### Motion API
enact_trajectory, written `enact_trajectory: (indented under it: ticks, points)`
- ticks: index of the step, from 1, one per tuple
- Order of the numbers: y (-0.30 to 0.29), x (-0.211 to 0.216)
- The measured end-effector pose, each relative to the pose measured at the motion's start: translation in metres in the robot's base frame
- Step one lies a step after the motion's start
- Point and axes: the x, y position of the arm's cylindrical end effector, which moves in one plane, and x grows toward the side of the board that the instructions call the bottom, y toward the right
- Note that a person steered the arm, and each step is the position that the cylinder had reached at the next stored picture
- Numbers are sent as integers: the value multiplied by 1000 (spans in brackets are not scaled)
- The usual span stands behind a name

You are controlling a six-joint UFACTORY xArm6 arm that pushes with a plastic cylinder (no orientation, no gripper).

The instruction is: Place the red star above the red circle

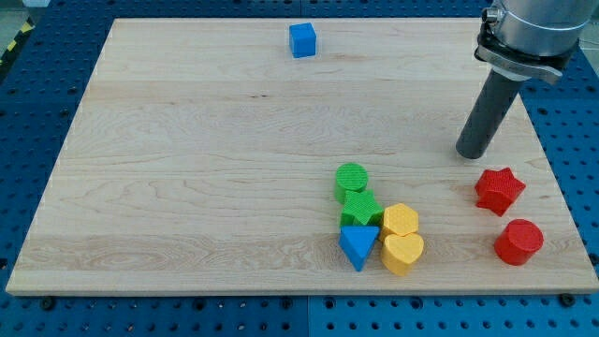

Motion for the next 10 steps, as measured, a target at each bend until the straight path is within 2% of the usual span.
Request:
enact_trajectory:
  ticks: [4,7,10]
  points:
    - [17,4]
    - [28,41]
    - [28,57]
